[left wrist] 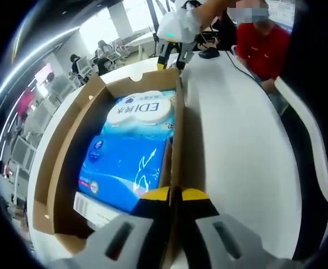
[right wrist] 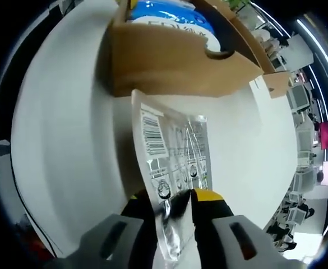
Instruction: Operate the shoe box by opening the lid, removing the specified soft item, and placing it in the target area until the item is outside and the box remains undamaged.
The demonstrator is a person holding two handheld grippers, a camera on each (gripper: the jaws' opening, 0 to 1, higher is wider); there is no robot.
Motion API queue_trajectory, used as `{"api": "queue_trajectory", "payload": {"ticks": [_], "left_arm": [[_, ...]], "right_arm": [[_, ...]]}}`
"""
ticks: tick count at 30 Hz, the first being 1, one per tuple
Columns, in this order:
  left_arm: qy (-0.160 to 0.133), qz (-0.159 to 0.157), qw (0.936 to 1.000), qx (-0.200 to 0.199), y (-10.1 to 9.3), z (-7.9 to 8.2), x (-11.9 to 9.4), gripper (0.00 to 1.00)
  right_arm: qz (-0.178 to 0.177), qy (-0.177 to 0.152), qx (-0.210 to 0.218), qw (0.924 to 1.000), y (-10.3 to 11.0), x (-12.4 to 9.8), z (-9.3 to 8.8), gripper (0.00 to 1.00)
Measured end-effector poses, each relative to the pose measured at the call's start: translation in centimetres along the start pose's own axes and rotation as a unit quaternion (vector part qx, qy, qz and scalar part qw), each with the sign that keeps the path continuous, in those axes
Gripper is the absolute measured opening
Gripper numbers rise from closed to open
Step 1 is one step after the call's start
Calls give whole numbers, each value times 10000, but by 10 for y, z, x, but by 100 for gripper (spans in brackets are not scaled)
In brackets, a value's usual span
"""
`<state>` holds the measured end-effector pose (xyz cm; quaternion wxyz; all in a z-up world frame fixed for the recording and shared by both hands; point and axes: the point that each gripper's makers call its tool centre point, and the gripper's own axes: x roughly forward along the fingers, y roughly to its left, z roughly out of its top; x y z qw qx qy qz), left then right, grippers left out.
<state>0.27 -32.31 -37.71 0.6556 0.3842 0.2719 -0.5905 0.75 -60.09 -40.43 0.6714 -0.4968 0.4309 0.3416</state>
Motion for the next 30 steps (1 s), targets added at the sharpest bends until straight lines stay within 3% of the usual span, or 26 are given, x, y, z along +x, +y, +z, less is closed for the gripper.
{"api": "queue_trajectory", "payload": {"ticks": [13, 17, 26, 30], "left_arm": [[22, 21, 10000, -32, 0, 0, -1, 5], [29, 54, 10000, -49, -1, 6, -6, 5], [67, 92, 9999, -33, 0, 1, -2, 5], [66, 111, 9999, -43, 0, 0, -2, 5]], "right_arm": [[212, -37, 364, 9991, 7, 0, -4, 28], [184, -51, 360, 9992, 7, 3, -7, 28], [250, 13, 442, 9987, 14, 1, -11, 31], [175, 32, 751, 9970, 18, -6, -13, 34]]}}
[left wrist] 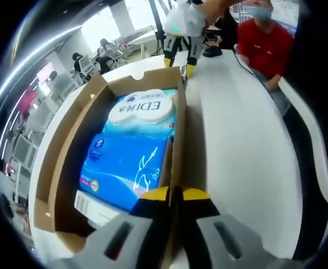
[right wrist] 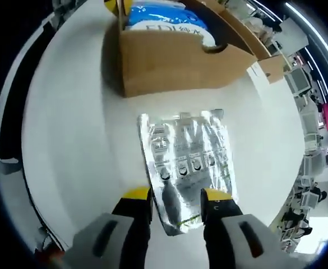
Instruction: Operate the shoe box by opening the lid, removing the specified soft item, and placing it in the target area until the item is outside and the box remains undamaged.
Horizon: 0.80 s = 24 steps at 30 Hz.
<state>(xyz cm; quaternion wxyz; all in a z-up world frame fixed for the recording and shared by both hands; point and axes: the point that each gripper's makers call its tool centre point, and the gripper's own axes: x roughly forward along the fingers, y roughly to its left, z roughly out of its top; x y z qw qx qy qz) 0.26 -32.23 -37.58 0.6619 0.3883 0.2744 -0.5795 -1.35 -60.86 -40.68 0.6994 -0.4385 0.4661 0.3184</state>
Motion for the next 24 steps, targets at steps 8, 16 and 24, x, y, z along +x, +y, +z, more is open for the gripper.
{"api": "queue_trajectory", "payload": {"ticks": [8, 16, 24], "left_arm": [[-15, -35, 10000, 20, 1, -1, 1, 5], [-12, -39, 10000, 8, 0, 2, -2, 5], [28, -23, 10000, -24, 1, -3, 3, 5]], "right_arm": [[-97, -491, 1327, 9899, 3, -9, 7, 38], [-361, -1032, 3037, 9465, -4, -5, 16, 49], [-862, -1367, 4536, 8764, -28, 11, 20, 51]]}}
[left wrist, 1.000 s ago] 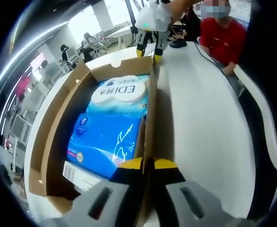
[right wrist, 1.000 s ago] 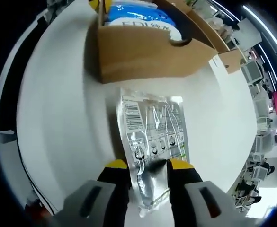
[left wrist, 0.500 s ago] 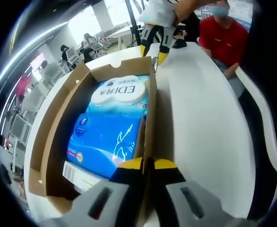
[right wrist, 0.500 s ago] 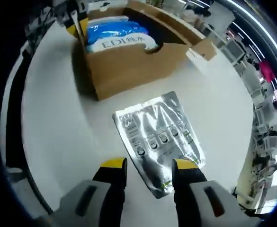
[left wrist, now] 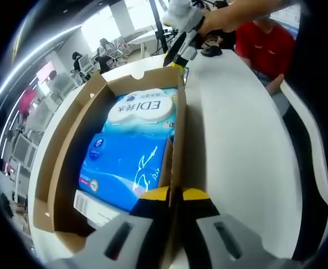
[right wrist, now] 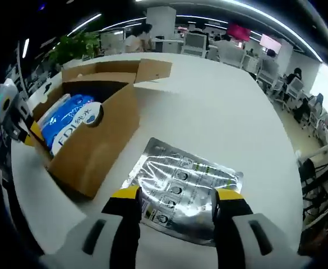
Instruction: Operate the shoe box by opening the lid, removing the specified soft item, and placing it in the target area until the item is outside and the box remains undamaged.
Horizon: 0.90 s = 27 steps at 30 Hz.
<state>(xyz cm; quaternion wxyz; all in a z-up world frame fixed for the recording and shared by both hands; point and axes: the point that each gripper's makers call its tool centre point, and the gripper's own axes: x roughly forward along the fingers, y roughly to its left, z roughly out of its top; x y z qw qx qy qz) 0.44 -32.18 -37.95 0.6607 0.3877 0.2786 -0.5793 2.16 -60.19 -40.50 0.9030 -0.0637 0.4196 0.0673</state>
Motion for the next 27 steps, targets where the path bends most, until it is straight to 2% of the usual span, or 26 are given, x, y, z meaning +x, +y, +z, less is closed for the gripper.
{"api": "queue_trajectory", "payload": {"ticks": [2, 4, 5, 8, 13, 18, 23, 27], "left_arm": [[-1, 7, 10000, -20, 0, -1, -1, 5], [10, 16, 10000, -14, -1, -1, -1, 5], [23, 21, 10000, -5, -1, 0, -1, 5], [22, 19, 10000, -14, -1, 1, -2, 5], [40, 45, 10000, -7, -1, 0, -2, 5], [40, 37, 10000, -30, -3, 1, -2, 5], [41, 37, 10000, -43, -2, 1, -2, 5], [44, 34, 10000, -43, -2, 1, -2, 5]], "right_arm": [[196, 95, 209, 9995, 4, 11, -7, 52], [176, 114, 138, 9997, 0, 17, -10, 51], [167, 134, 144, 9997, 0, 8, -6, 51], [118, 182, 136, 9997, -2, 10, -12, 50], [220, -28, -373, 9991, 0, 14, -8, 50], [398, -78, -510, 9979, 0, 12, -10, 50], [398, -72, -492, 9980, 3, 8, -9, 50], [550, -17, -115, 9984, 9, 0, -3, 53]]}}
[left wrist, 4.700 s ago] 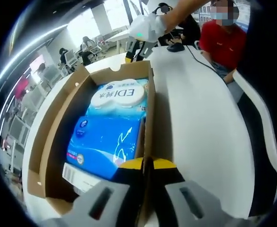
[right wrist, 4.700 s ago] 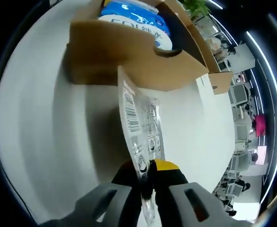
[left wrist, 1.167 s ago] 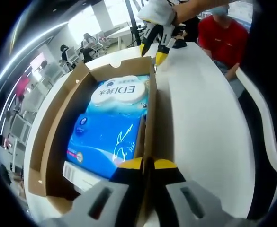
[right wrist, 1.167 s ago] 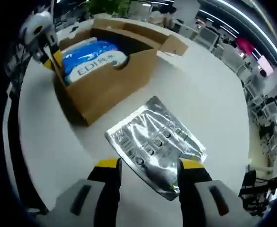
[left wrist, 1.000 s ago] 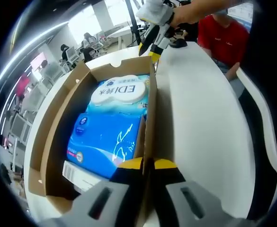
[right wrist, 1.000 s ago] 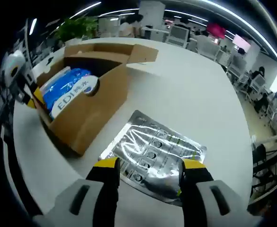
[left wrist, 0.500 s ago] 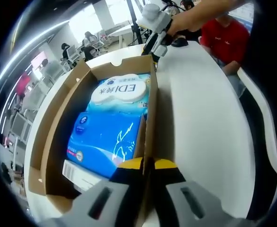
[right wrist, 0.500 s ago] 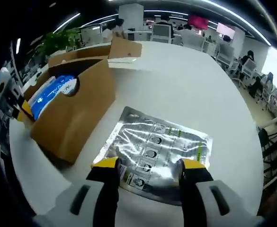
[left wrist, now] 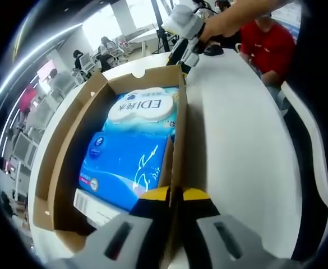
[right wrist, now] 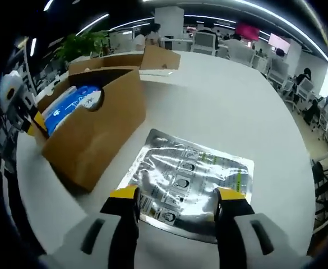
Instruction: Operate the shoe box by opening the lid, removing the specified soft item, and placing it in the target area until the item is outside and the box remains undamaged.
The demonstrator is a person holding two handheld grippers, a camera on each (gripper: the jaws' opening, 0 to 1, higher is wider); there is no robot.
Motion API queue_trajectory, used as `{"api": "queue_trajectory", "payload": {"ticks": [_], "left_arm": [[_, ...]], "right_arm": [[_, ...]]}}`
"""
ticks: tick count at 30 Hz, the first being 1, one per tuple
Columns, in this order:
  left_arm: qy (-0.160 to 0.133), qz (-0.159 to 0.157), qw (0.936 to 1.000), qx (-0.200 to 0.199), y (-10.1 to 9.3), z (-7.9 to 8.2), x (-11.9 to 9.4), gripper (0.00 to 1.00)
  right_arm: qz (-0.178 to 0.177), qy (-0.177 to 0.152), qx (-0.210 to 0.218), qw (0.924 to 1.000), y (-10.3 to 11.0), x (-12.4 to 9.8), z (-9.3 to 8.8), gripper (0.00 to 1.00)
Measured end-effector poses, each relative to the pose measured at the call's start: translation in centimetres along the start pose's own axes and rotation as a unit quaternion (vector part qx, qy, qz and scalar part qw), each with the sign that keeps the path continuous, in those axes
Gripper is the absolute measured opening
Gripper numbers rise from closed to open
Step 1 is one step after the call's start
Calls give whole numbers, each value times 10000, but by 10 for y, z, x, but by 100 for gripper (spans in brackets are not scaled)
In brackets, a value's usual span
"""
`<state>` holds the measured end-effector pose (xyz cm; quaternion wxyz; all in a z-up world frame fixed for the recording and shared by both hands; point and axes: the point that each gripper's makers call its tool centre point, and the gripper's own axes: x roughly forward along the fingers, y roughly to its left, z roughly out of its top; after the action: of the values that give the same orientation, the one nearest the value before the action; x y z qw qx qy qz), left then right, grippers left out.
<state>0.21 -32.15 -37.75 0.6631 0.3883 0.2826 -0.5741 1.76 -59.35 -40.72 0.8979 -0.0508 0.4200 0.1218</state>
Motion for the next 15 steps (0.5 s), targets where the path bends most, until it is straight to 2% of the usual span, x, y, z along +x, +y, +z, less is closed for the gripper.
{"api": "queue_trajectory", "payload": {"ticks": [4, 10, 15], "left_arm": [[-1, 0, 10000, -11, 0, 1, -1, 5], [-9, -11, 10000, -28, 0, 1, -1, 5], [-6, -15, 10000, -7, 1, 0, 0, 5]], "right_arm": [[-102, -398, -12, 9992, 1, -20, 27, 53], [-102, -630, 209, 9977, 8, -48, 63, 54], [-62, -851, 238, 9961, 20, -68, 88, 60]]}}
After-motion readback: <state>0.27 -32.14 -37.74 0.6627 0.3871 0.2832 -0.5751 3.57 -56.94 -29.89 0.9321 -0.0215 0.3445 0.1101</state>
